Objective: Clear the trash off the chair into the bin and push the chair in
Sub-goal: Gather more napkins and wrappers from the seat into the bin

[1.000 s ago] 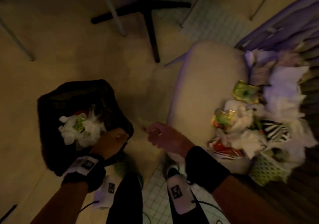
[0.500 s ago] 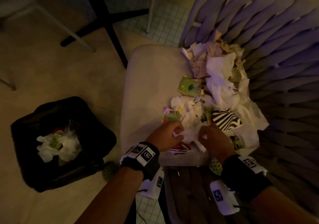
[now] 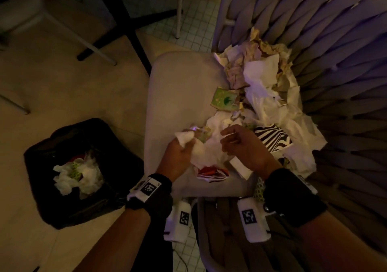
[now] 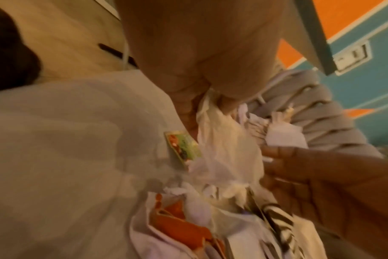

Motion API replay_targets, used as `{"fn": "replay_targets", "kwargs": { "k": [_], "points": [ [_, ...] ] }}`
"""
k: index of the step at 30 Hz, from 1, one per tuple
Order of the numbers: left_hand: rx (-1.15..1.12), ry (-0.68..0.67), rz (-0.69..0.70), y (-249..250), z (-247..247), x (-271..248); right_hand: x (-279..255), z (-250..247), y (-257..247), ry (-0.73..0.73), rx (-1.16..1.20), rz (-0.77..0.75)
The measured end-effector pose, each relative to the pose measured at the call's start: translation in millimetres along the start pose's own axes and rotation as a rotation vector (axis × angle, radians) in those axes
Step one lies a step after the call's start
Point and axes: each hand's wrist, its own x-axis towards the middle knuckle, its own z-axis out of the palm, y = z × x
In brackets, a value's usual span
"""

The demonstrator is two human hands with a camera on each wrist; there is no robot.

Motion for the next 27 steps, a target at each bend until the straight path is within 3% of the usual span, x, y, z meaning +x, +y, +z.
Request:
{"fn": "replay_targets", "kwargs": {
  "k": [2,4,9,11,15,17,19,22,27],
  "points": [
    [-0.025,0.064,-0.021,-9,-18,0,17,11,4,0.049,-0.321,-0.031],
    [-0.093,0.131,-0.062,-12,-33,0,33,30,2,0.002,-0.597,-0.067],
    [-0.238,0.246,-0.232,-25,-47,5,61,82,-4,0.002,-0.935,-0.222],
    [-0.088,0.21,-0.258,-31,-51,7,67,93,-4,0.034,-0.968,-0.264],
    [0.311,0.04,-0.13,-43,-60,6,76,95,-3,-0.057,-1.08,-0.248],
    [0.307,0.064,-0.176,-46,-65,7,78,94,-2,-0.114,-1.046,-0.263],
    [0.135,0.092,-0.238,-45,-67,7,76,90,-5,-0.132,-0.907,-0.28],
    [-0.116,0.138,-0.18,-38,-65,8,61,83,-12,-0.118,-0.656,-0.323],
    [-0.531,0.003,-0.228,-8,-48,11,38,86,-23,-0.184,-0.36,-0.359]
  ]
}}
